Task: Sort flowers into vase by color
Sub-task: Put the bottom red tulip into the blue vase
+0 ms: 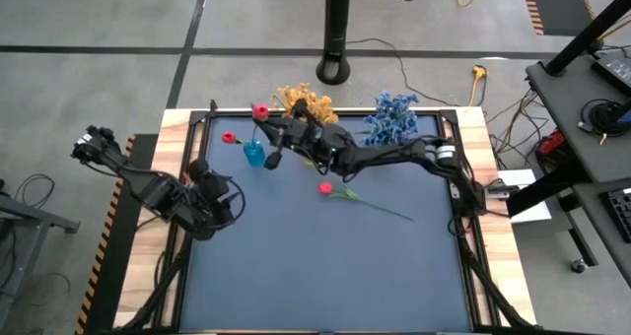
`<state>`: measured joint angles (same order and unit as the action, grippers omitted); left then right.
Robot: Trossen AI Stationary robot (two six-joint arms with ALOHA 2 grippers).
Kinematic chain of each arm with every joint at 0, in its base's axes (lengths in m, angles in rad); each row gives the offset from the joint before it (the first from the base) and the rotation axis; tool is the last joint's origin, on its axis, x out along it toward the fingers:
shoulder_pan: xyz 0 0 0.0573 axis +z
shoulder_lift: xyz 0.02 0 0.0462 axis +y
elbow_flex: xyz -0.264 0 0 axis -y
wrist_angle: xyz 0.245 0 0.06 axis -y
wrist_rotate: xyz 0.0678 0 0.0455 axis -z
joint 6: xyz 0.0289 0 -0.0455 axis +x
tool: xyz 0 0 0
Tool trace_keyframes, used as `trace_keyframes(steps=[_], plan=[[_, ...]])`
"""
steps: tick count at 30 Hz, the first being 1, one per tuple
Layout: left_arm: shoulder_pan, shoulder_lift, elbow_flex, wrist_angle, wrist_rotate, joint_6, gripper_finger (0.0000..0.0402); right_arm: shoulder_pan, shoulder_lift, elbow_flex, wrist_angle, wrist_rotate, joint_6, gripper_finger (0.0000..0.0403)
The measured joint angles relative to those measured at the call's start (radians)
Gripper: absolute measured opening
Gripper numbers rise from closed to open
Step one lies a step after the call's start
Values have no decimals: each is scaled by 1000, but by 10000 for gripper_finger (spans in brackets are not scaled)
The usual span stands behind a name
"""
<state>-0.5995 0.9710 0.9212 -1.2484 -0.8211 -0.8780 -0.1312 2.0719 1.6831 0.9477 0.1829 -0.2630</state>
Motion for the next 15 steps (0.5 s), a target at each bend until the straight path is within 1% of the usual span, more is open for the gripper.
trace_keyframes(steps=[4,15], plan=[[-1,0,-20,-53,0,-53,200,-22,32,24,-2,0,20,18],[-2,-4,-49,-64,0,-52,200,-48,74,31,29,-1,54,18]])
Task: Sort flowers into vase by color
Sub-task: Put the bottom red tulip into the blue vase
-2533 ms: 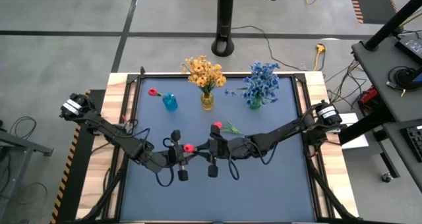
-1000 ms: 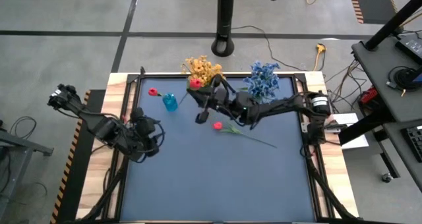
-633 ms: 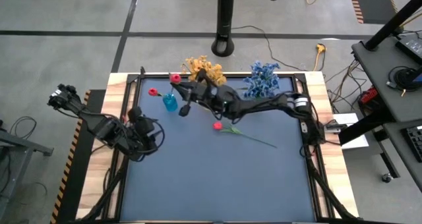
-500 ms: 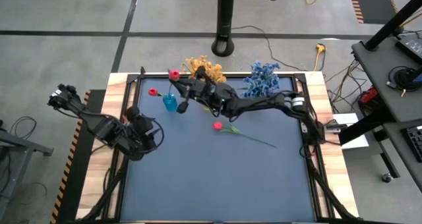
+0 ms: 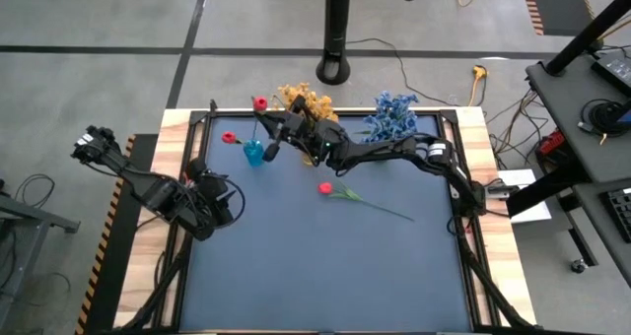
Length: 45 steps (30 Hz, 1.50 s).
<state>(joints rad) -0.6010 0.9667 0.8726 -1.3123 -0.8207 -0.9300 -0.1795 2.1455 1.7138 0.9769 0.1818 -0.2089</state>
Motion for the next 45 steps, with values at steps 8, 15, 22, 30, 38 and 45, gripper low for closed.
trace_keyframes(steps=[8,15,22,30,38,45], plan=[[0,-2,0,-17,-10,1,200,-2,16,0,9,-3,41,18],[0,-3,0,-24,-35,1,200,-3,21,0,8,-3,55,18],[0,-3,0,-24,-36,1,201,-3,21,0,-9,-3,66,18],[0,-3,0,-25,-37,1,201,-2,21,0,-29,-2,43,18],[0,-4,0,-28,-58,5,201,-2,21,0,-60,1,40,18],[0,-4,0,-28,-62,4,201,-2,21,0,-82,1,28,24]])
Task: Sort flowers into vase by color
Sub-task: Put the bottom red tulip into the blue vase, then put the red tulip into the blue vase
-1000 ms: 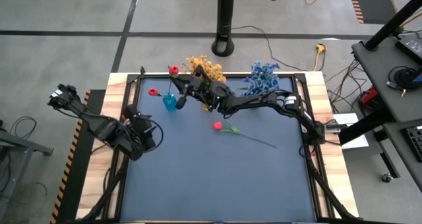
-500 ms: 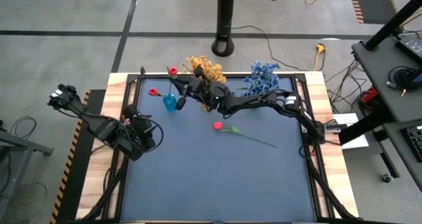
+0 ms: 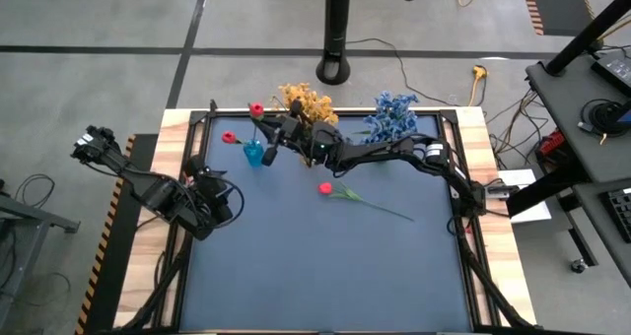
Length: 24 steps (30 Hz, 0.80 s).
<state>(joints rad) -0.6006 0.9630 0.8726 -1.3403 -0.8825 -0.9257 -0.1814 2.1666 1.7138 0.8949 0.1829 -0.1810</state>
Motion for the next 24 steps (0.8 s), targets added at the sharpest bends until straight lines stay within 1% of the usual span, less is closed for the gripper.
trace_keyframes(steps=[4,15,18,22,24], plan=[[0,0,0,0,0,0,201,0,0,0,-11,0,7,50],[0,0,0,1,-1,0,201,10,-8,0,-94,9,43,150],[0,0,0,1,-1,0,201,27,-12,0,-108,56,-2,176],[0,0,0,1,-1,0,201,54,-39,-2,-159,171,-81,208],[0,0,0,1,-2,0,201,64,-56,-2,-181,203,-103,225]])
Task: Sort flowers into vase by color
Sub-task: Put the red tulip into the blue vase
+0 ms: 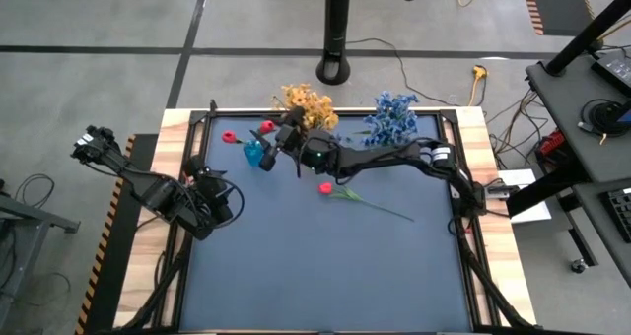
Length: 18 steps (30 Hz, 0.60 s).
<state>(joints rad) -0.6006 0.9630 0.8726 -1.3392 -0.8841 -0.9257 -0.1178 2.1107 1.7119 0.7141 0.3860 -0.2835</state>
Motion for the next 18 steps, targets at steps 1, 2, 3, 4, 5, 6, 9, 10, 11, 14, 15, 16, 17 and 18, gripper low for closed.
trace_keyframes(steps=[1,2,3,4,5,6,9,10,11,14,15,16,17,18], plan=[[0,0,0,0,0,0,201,3,-8,0,-9,12,-6,234],[0,0,0,0,0,0,201,6,-13,0,-26,23,-9,242],[0,0,0,0,0,0,201,9,-15,0,-32,33,-10,251],[0,0,0,1,0,0,201,11,-18,0,-44,43,-11,260],[0,0,0,3,-1,0,201,13,-21,0,-60,51,-13,269],[0,0,0,3,-7,0,201,16,-24,0,-72,58,-14,277],[0,0,0,4,-21,0,201,23,-48,0,-103,63,-25,299],[0,0,0,5,-23,0,201,27,-59,0,-111,63,-34,306],[0,0,0,6,-23,0,201,33,-71,0,-120,64,-49,312],[0,0,0,13,-22,0,201,57,-116,1,-161,63,-94,327],[0,0,0,18,-20,0,201,66,-135,0,-178,63,-106,330],[0,0,0,29,-16,0,201,79,-158,0,-202,63,-116,333],[0,0,0,41,-15,0,201,92,-182,0,-219,63,-123,336],[0,0,0,56,-15,1,201,104,-212,0,-244,62,-128,337]])
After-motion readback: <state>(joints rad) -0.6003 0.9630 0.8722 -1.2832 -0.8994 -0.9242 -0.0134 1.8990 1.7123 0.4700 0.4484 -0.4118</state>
